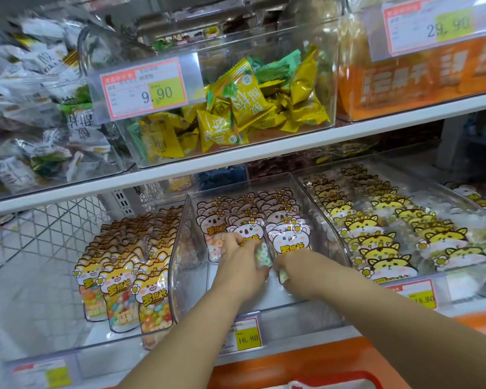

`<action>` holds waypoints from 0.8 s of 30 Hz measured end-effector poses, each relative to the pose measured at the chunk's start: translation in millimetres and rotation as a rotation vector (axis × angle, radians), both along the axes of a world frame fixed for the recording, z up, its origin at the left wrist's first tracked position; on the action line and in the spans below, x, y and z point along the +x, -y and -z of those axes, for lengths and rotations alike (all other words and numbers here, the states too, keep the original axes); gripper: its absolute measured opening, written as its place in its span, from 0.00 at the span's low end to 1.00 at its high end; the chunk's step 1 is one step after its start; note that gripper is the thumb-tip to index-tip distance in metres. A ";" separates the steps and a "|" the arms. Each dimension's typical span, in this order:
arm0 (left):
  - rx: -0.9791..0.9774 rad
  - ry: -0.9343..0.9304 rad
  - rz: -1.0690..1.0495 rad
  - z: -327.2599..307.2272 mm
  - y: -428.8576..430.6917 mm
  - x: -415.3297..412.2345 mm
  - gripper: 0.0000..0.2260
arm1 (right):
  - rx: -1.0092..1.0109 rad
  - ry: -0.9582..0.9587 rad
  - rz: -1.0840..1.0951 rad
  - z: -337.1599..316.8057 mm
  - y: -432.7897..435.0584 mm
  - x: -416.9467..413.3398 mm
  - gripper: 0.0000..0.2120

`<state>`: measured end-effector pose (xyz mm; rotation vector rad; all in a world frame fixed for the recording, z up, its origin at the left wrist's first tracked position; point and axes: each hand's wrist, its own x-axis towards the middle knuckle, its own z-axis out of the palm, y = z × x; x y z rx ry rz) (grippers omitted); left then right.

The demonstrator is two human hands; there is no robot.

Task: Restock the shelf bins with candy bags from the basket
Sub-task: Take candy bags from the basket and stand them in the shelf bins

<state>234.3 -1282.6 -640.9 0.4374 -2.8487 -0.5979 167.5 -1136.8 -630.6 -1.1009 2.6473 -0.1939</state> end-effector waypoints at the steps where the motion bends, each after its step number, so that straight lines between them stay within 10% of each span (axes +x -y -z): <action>1: -0.028 0.015 0.016 1.1 -0.2 0.1 0.23 | 0.009 0.007 0.003 1.2 2.4 0.2 0.18; 17: -0.017 0.067 0.024 -18.2 1.0 23.4 0.22 | -0.082 -0.020 0.070 -36.3 -15.5 24.1 0.19; 24: 0.054 -0.239 0.134 -46.8 -21.3 87.1 0.16 | -0.313 -0.307 0.103 -53.0 -54.5 86.2 0.15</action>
